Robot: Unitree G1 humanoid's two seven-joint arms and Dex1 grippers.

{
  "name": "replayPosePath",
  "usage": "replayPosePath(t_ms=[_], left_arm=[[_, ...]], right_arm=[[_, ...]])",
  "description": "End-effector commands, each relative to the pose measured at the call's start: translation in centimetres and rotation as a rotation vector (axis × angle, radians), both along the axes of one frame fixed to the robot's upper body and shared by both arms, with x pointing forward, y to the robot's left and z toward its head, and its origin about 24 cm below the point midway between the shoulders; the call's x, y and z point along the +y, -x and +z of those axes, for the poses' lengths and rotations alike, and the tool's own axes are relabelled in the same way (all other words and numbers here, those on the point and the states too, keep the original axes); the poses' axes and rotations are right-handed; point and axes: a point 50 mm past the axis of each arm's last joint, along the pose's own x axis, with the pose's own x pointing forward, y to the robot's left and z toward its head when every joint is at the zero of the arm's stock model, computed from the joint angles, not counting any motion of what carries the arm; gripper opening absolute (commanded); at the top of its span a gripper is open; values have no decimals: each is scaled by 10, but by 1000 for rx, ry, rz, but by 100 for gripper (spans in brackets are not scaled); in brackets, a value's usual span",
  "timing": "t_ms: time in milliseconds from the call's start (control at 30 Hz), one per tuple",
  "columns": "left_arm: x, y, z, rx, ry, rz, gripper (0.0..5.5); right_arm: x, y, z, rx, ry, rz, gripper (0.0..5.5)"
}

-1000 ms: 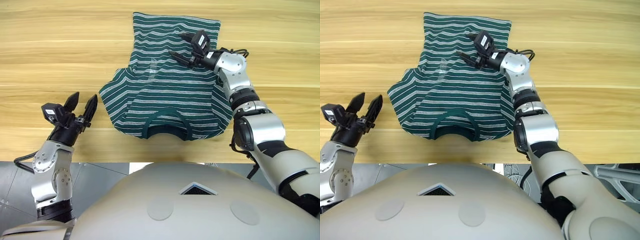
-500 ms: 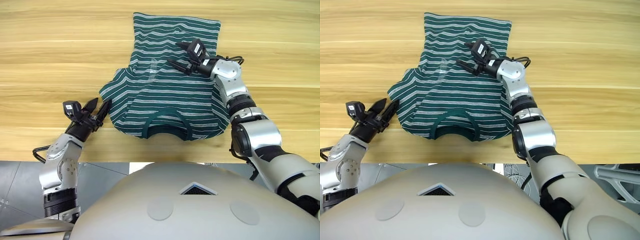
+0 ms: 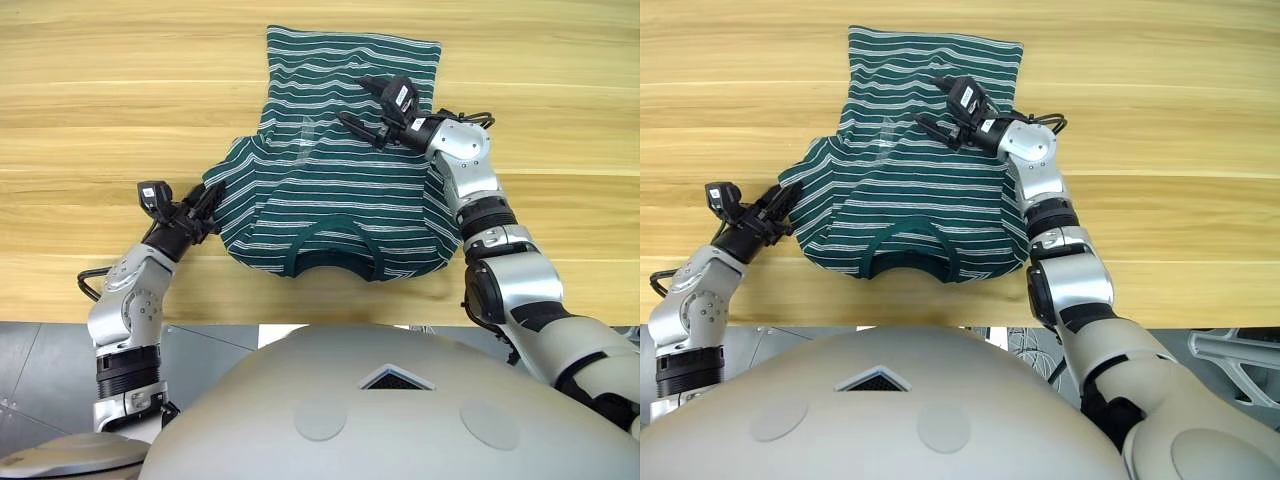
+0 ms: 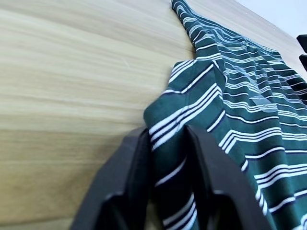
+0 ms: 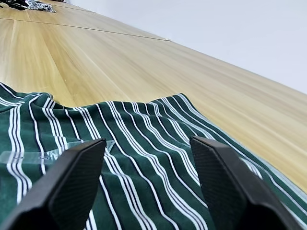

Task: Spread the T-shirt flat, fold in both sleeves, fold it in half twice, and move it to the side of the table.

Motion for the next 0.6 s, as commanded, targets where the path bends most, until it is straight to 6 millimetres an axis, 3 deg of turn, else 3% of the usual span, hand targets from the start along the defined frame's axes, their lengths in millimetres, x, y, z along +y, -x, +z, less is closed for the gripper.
replayPosePath(t_ms=[33,100,367,600], left_arm=[[-1,5,-11,71,24,21,46],[-4,4,-11,62,32,16,6],[-9,-2,1,-15,53,28,2],[-41,-1,21,-136,-23,-109,2]], right_arm=[[-4,0,1,6,-7,-20,325],[-4,0,1,6,-7,-22,325],[-9,2,0,-5,-3,-27,325],[-18,7,0,-17,3,-35,325]])
